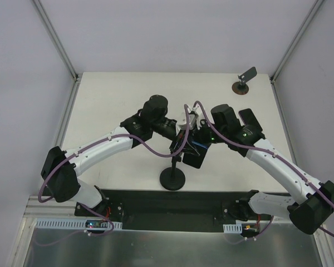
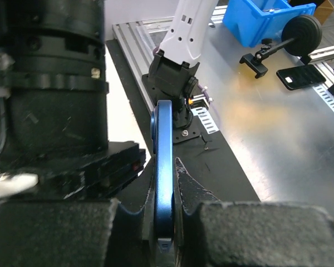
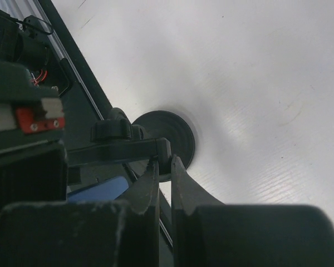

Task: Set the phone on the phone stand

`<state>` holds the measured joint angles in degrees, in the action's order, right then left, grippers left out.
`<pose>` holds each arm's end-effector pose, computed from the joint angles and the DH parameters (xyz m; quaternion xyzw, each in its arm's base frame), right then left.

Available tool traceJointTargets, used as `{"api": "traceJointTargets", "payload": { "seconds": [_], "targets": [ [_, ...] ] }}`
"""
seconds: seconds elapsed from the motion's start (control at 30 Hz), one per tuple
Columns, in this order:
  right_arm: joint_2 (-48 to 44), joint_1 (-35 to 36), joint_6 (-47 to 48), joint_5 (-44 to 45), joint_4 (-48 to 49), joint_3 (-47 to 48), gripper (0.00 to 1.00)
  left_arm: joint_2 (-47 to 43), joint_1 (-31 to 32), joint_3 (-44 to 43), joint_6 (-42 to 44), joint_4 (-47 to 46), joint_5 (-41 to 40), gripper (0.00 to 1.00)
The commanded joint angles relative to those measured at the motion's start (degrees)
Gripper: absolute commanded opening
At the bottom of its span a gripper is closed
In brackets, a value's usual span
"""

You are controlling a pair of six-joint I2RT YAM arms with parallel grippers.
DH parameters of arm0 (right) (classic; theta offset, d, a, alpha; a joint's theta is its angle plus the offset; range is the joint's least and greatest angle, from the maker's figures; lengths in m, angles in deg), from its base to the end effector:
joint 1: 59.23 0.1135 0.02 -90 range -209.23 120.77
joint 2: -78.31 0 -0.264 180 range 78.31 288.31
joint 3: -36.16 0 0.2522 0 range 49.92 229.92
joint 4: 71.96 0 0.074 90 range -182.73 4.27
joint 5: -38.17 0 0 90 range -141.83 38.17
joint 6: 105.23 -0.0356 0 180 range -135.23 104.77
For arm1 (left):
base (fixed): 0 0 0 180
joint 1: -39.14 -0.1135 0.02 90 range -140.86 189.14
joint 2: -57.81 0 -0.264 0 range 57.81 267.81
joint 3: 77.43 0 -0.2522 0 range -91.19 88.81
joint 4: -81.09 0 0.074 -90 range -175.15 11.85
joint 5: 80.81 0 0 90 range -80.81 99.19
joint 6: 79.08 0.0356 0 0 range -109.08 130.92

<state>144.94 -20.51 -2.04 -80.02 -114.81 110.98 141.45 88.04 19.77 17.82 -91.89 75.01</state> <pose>0.1858 0.1705 0.3318 -0.4776 0.7228 0.3099 0.3916 0.1929 -0.2705 0.3601 0.6116 0.3923 -0.5801 0.3681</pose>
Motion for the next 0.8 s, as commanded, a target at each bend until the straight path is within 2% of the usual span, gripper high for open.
{"api": "traceJointTargets", "payload": {
  "seconds": [0.0,0.63,0.77],
  "targets": [
    [-2.65,-0.57,0.78,-0.83,4.91,1.26,0.0,-0.31,-2.23,-2.95,0.93,-3.1,4.75,0.0],
    [-5.63,-2.42,-2.55,5.42,10.27,-2.17,0.0,-4.71,-4.7,3.82,1.01,-3.1,-0.16,0.0],
    [-5.72,-2.42,-2.99,6.03,10.71,-2.43,0.0,-5.85,-5.05,4.79,1.01,-3.01,-3.67,0.0]
  ]
}}
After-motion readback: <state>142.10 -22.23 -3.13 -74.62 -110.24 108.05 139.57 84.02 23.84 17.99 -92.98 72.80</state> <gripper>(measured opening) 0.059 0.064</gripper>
